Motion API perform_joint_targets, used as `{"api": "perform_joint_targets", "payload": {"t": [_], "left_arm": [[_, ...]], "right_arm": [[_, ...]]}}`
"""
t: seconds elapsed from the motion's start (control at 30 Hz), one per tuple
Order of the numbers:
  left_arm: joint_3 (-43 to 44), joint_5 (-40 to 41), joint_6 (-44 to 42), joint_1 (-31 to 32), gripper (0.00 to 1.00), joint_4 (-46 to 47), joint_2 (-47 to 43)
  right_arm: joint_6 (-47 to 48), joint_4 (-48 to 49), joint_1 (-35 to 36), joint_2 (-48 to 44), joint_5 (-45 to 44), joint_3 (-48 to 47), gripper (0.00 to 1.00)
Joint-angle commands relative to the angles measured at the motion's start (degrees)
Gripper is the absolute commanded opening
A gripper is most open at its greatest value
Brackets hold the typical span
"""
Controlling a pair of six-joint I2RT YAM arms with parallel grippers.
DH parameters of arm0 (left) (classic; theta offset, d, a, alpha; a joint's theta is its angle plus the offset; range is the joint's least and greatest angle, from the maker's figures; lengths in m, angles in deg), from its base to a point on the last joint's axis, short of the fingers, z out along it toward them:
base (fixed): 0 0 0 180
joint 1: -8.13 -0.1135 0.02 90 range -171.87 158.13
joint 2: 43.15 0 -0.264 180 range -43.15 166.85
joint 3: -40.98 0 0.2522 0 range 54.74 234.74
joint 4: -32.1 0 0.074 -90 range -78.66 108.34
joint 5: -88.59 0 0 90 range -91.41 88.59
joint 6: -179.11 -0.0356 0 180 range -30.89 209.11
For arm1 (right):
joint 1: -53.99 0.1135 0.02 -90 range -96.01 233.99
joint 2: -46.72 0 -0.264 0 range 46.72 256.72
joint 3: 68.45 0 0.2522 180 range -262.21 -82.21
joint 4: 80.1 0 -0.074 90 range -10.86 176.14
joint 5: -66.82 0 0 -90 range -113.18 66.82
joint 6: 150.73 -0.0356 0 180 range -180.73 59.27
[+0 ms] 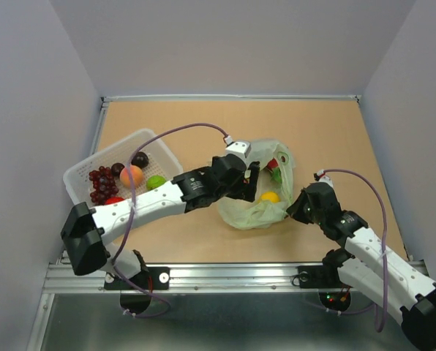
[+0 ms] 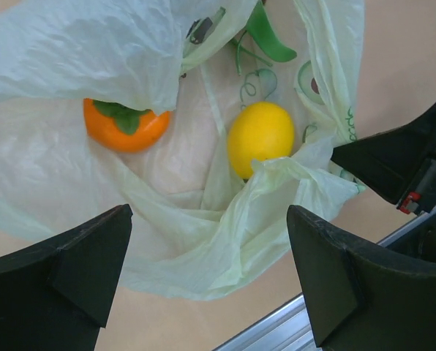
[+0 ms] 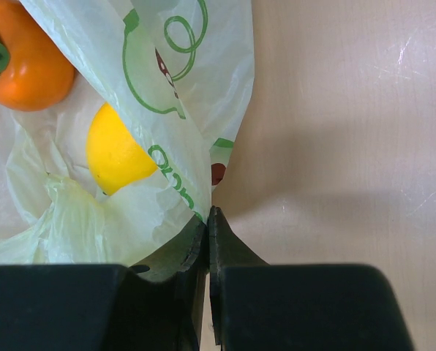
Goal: Untie the knot of the plastic bag and take out the fruit
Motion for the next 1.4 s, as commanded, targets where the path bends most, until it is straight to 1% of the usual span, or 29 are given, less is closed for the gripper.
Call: {"api": "perform_joint_targets", "payload": {"t": [0.0, 0.1, 0.23, 0.33, 0.63, 0.77, 0.87, 0.97, 1.37], "left_arm": [[2.9, 1.7, 0.9, 0.3, 0.98, 1.8, 5.2], [4.6, 2.7, 0.3, 0.3, 0.98, 1.8, 9.7], [7.7, 9.7, -0.4, -0.1, 0.98, 0.1, 15.0], [9.0, 12.9, -1.4, -1.3, 0.99, -0.1, 18.3], [11.3, 16.4, -4.7, -3.8, 0.99, 1.6, 24.7], [12.4, 16.1, -6.2, -2.6, 0.98, 1.6, 25.4], [13.2, 18.2, -7.8, -0.5, 0.97, 1.6, 25.4], [14.1, 20.2, -9.9, 0.4, 0.96, 1.5, 26.3], [17.9, 23.6, -14.4, 1.9, 0.86, 0.8, 35.4]], "right_arm": [[0.4, 0.4, -0.2, -0.5, -0.4, 0.5, 0.09], [0.6, 0.4, -0.2, -0.9, 0.1, 0.5, 0.09], [0.4, 0.4, -0.2, -1.4, 0.5, 0.5, 0.09], [0.4, 0.4, -0.2, -2.0, 0.7, 0.2, 0.09], [0.2, 0.3, -0.2, -2.8, 1.6, 0.6, 0.09], [0.2, 0.3, -0.2, -3.0, 1.6, 0.9, 0.09], [0.3, 0.3, -0.3, -2.7, 1.4, 0.9, 0.09], [0.4, 0.5, -0.2, -2.4, 1.1, 0.9, 0.09], [0.5, 0.4, -0.2, -0.5, 0.4, 0.2, 0.09]]}}
